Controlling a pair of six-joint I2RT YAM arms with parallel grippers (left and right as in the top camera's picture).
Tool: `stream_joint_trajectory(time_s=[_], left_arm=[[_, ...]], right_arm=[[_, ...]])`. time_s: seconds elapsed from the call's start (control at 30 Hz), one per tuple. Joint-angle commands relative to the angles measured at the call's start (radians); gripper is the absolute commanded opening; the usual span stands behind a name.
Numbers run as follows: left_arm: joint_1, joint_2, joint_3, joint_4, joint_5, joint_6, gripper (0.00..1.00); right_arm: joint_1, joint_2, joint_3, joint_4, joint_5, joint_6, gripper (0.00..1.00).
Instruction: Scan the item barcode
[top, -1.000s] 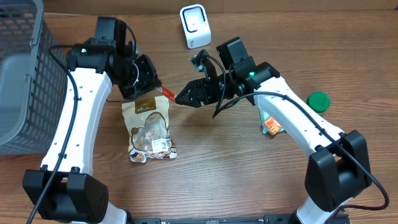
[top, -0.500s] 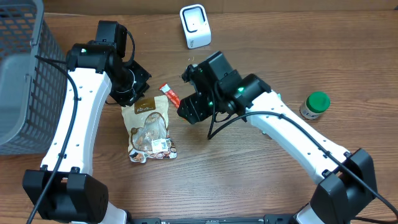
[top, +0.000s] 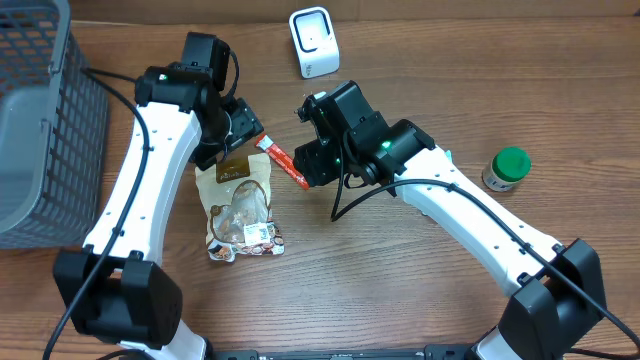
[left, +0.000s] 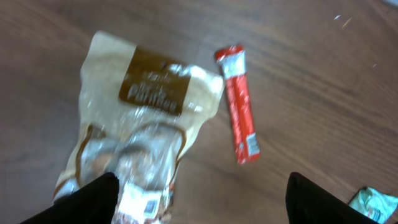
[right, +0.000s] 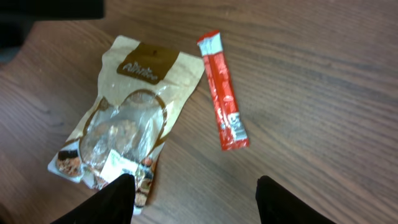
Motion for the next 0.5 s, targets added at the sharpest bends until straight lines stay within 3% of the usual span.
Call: stream_joint_trajectory(time_s=[0.0, 0.13, 0.17, 0.23, 0.27, 0.47], left_arm=[[0.001, 0.044, 0.011, 0.060, -0.026, 0.101, 0.75], [-0.013, 0.110, 0.011, 0.209, 0.100, 0.326, 0.76], [-0.016, 0.127, 0.011, 0.238, 0.110, 0.363, 0.71], [-0.020, 0.170, 0.011, 0.286, 0.084, 0.373, 0.53], [-0.022, 0.194, 0.011, 0.307, 0.077, 0.373, 0.50], [-0.022, 0.360, 0.011, 0.412, 0.135, 0.373, 0.42]], right_arm=[[0.001, 0.040, 0.019, 0.008, 0.023, 0.013, 0.61], [0.001, 0.083, 0.018, -0.005, 0.023, 0.056, 0.59], [0.001, 0.090, 0.018, -0.014, 0.022, 0.068, 0.58], [0.001, 0.101, 0.018, -0.036, 0.022, 0.090, 0.56], [0.001, 0.103, 0.018, -0.048, 0.022, 0.097, 0.54], [-0.003, 0.104, 0.017, -0.131, 0.023, 0.142, 0.51]])
